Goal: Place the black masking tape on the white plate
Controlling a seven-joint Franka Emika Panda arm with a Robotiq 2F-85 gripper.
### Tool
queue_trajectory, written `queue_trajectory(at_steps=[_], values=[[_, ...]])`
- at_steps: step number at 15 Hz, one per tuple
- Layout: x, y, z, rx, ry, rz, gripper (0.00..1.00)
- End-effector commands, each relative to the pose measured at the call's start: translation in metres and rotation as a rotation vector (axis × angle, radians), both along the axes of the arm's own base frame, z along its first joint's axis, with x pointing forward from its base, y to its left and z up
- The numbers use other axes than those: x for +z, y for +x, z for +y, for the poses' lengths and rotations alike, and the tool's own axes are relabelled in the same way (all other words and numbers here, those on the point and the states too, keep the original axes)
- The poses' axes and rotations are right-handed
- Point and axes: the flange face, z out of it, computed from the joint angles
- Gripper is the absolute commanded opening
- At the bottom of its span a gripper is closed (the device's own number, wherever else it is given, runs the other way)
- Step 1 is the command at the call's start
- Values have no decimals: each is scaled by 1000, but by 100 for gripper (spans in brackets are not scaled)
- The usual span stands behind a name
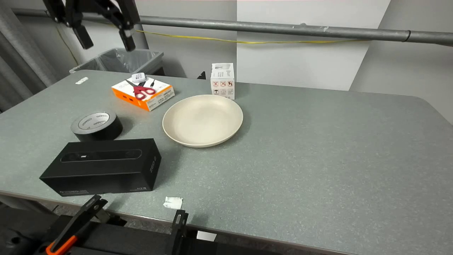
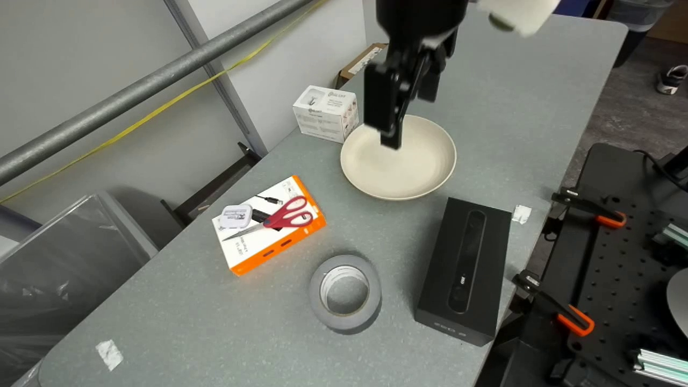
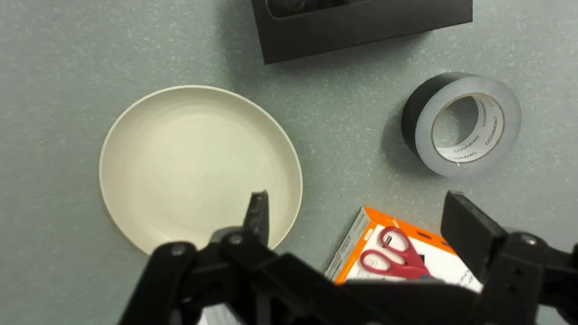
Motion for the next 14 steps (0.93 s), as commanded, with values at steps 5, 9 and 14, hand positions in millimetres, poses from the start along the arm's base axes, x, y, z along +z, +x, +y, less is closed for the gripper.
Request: queue_trajectory(at_steps=[5,9,14], values=[[-24,4,11,16,-3,46,100],[-48,23,26,15,25,48,100],[-130,55,63,26,40,102,100]])
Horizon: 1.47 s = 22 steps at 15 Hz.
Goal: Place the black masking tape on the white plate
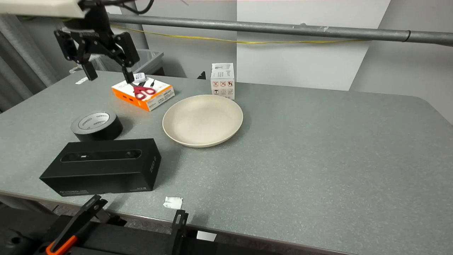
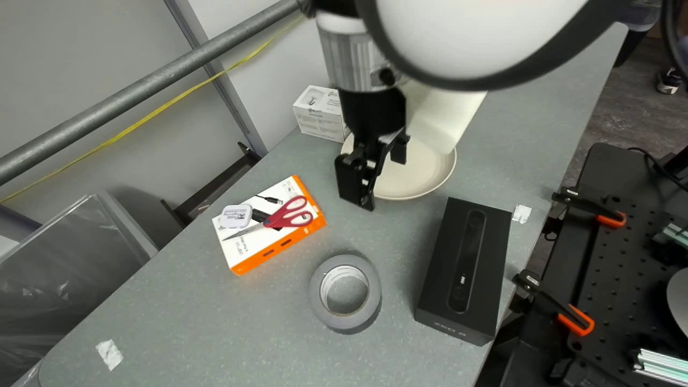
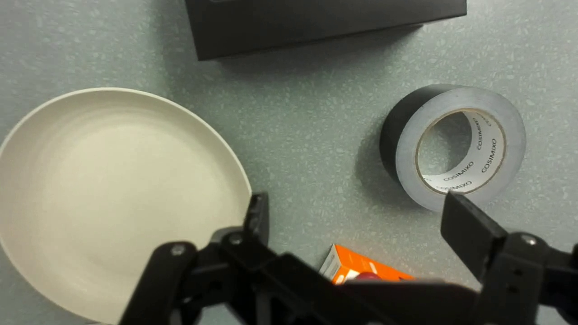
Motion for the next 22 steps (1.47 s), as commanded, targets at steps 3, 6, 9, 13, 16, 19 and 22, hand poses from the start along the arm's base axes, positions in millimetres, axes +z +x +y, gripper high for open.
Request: queue_trajectory(at_steps=[3,6,9,13,16,19,22], values=[[-89,46,45,4,18,81,100],[-119,57,66,43,29,122,100],[-137,60,86,83,28,146,100],[-160,61,99,117,10,171,74],[-167,61,101,122,8,181,49],[-144,62,85,91,18,168,27],[-108,68,55,24,44,112,5]])
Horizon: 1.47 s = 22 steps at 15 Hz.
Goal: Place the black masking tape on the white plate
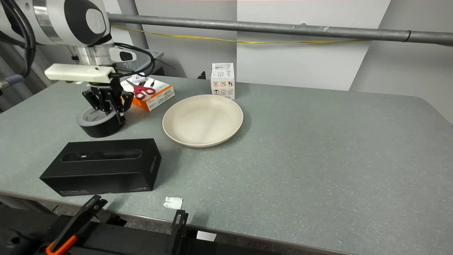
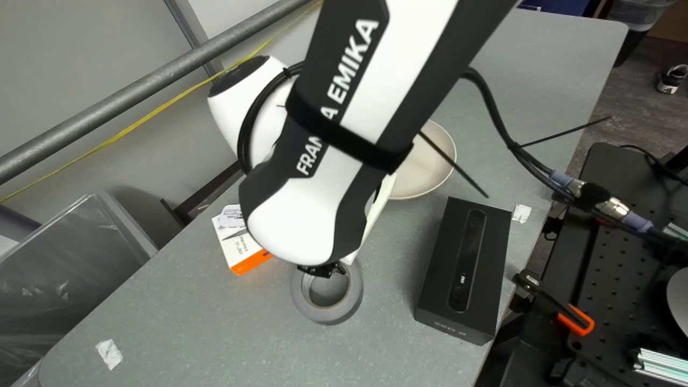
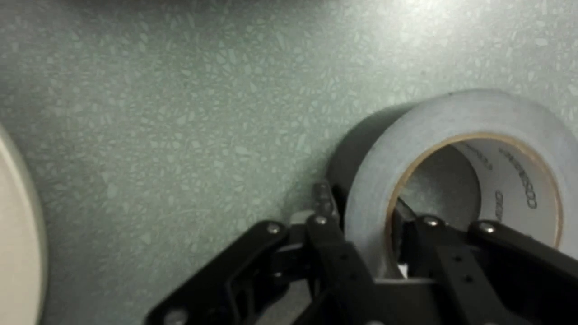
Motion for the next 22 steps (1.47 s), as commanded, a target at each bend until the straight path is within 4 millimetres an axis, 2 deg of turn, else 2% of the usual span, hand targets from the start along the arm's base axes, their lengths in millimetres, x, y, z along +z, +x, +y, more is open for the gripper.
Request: queue_trajectory(at_steps=[1,3,6,8,10,12,14,17,20,22], values=[[59,8,-47,-107,35,-63,5],[82,13,-83,-214,50,-97,6],[107,16,-158,-377,42,-107,7],[101,19,-203,-466,10,-79,7],[86,18,-245,-567,-44,-49,7],[66,19,-274,-636,-58,-6,7],[45,22,-289,-683,-66,26,7],[18,26,-300,-741,-104,62,7],[4,31,-302,-771,-121,82,7],[1,35,-301,-777,-123,85,7]])
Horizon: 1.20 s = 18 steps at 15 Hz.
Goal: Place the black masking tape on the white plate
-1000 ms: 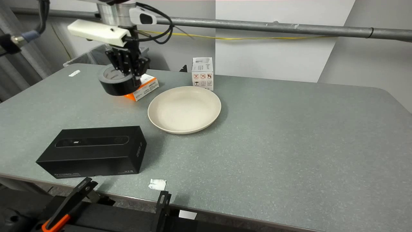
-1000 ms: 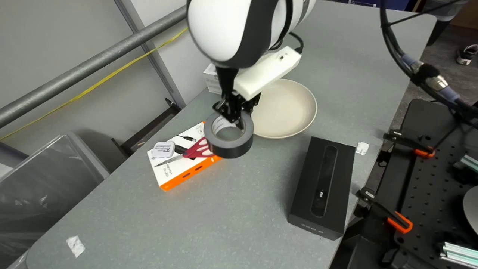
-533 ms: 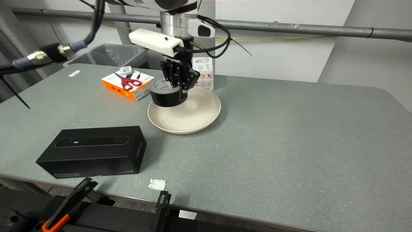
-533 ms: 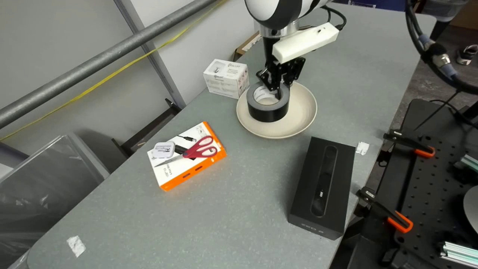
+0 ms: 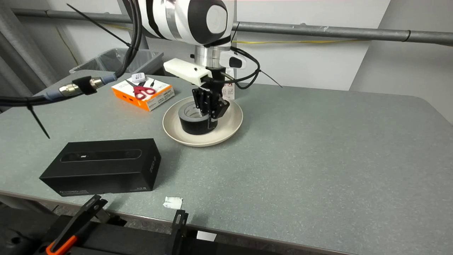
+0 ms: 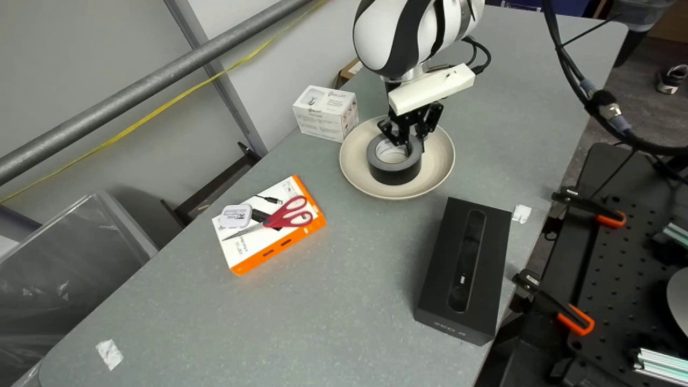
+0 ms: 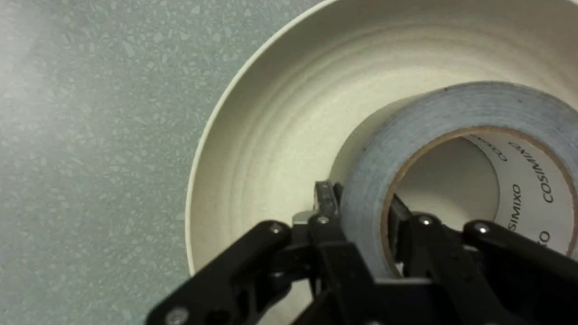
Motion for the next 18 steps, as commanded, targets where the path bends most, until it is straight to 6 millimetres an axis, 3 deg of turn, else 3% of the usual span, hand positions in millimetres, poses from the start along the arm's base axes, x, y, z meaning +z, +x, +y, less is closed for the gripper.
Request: queue_trajectory(at_steps=[1,2,8,11,12,18], values=[[3,16,0,-33,-4,14,49],[6,17,1,-31,-4,16,52],[28,16,8,-7,-7,2,97],[37,18,12,3,2,0,100],[24,17,7,5,4,-15,100],[23,16,8,5,5,-12,100]])
